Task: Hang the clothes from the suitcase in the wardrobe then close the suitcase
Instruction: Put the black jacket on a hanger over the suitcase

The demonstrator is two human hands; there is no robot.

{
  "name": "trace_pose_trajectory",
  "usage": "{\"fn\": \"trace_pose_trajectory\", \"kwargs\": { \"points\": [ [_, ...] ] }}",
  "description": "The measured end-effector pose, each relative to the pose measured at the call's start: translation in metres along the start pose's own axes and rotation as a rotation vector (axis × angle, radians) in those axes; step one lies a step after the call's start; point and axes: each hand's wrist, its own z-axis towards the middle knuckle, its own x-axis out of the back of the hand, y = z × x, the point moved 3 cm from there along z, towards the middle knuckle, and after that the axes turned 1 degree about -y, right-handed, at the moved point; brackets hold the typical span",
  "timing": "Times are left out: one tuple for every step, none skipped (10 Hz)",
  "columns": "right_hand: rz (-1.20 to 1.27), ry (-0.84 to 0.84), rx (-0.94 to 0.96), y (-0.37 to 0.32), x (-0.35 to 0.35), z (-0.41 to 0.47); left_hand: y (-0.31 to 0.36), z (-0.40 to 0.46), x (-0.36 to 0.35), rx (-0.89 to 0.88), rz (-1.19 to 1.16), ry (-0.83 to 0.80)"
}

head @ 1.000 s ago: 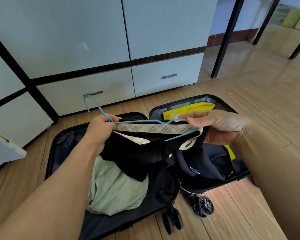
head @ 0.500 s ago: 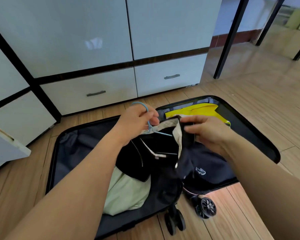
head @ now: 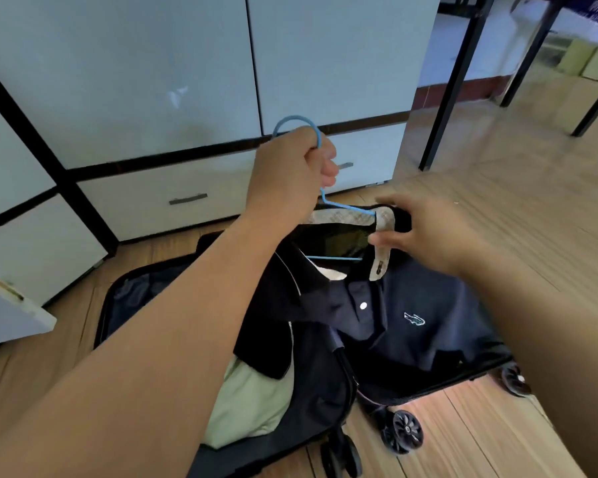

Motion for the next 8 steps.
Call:
{"fn": "trace_pose_trajectory", "kwargs": {
  "points": [
    [-0.066,0.088,0.058,-0.018,0.034,0.012,0.036,0.022,0.012,-0.056,0.042,-0.024],
    [-0.099,0.278,0.131,-0.042,0.078,0.02,0.086,0.047,0.03,-0.076,0.001,-0.045],
    [-0.11,0.436,0.146,-0.078,0.137,0.03,0.148,0.075,0.058,-0.08,-0.017,-0.078],
    [-0.058,0.431,0.129,-0.129,0.209,0.044,0.225,0.109,0.099,-0.069,0.003,-0.059],
    [0.091,0.464,0.162,-0.188,0.3,0.056,0.314,0.144,0.147,-0.082,0.032,-0.008],
    [0.205,0.456,0.144,-0.253,0.406,0.068,0.421,0.176,0.202,-0.16,0.082,0.071],
    [0.104,0.717,0.269,-0.323,0.504,0.07,0.526,0.205,0.254,-0.265,0.134,0.196],
    [-0.146,0.749,0.386,-0.383,0.562,0.064,0.599,0.225,0.286,-0.146,0.126,0.119]
  ]
}}
